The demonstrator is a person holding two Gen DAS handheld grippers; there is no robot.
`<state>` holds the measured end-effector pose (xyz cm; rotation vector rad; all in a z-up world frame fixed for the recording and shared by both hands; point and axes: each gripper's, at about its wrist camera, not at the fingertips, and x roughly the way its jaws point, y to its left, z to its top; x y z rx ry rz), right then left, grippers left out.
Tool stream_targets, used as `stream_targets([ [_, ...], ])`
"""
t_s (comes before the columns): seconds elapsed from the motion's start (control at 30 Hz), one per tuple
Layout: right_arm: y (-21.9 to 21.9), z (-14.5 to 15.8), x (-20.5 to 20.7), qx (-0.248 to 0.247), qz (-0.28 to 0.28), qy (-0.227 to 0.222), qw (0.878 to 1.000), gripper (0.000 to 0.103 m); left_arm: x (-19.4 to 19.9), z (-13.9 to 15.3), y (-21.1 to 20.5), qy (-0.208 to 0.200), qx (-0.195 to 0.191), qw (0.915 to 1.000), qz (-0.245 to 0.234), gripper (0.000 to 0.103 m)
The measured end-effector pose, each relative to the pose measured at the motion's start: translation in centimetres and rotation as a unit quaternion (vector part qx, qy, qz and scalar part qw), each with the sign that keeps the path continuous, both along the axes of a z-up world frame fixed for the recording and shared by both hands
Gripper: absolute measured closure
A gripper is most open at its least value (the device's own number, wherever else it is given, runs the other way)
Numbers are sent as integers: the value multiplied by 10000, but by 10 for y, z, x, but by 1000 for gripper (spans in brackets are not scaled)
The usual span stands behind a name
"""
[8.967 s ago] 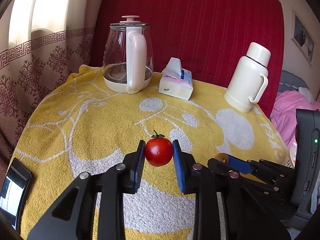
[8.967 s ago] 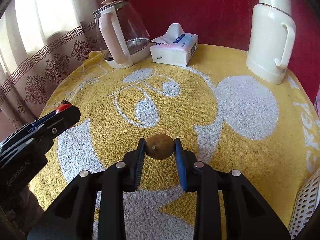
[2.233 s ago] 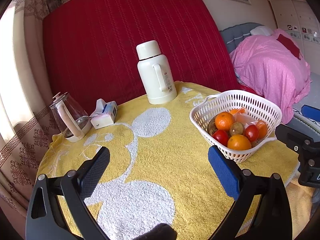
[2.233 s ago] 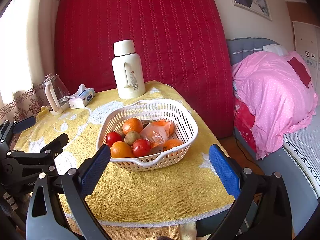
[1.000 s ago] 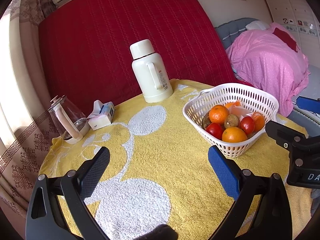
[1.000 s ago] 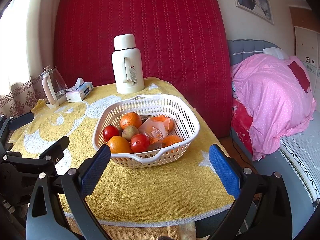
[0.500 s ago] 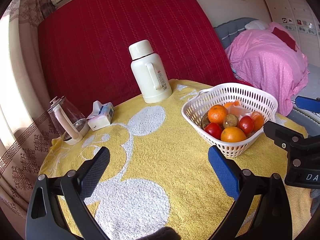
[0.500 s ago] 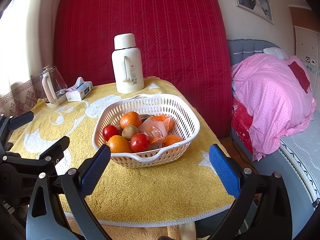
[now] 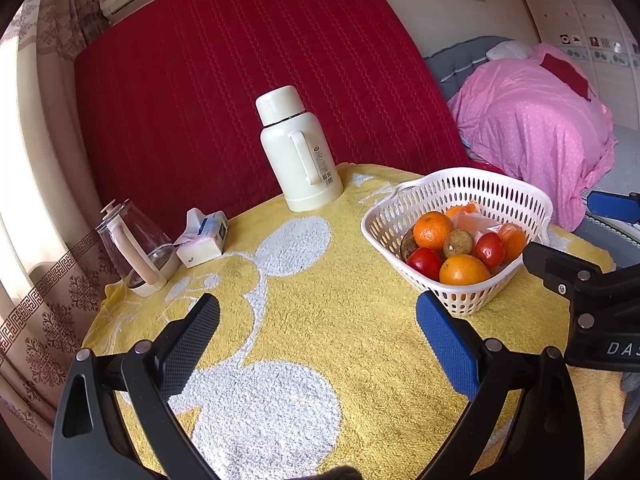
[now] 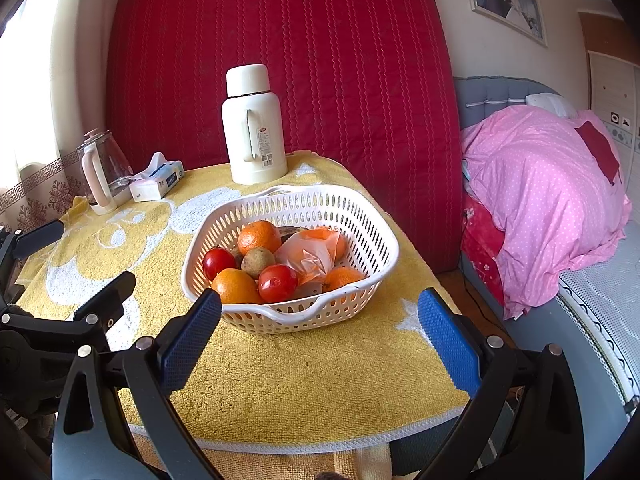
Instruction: Organize fruits
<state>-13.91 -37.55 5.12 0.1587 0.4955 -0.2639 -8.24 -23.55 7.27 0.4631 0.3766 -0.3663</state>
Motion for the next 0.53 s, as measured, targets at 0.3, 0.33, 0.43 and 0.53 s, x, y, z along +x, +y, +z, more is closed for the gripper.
stream_targets([
  [0.3, 0, 0, 1, -1, 2, 8, 10000, 3, 2, 1, 2, 73, -19, 10000, 18, 5],
  [0.33, 0, -1, 1, -3, 2, 9, 10000, 3, 3, 1, 3, 91, -29, 10000, 27, 5],
  [0.43, -1, -3, 0, -6, 5, 15, 10000, 3, 5, 0, 4, 121, -31, 9999, 43, 5],
  [0.53, -1, -6, 0, 1, 0, 29, 10000, 3, 5, 1, 5, 130, -34, 9999, 62, 5],
])
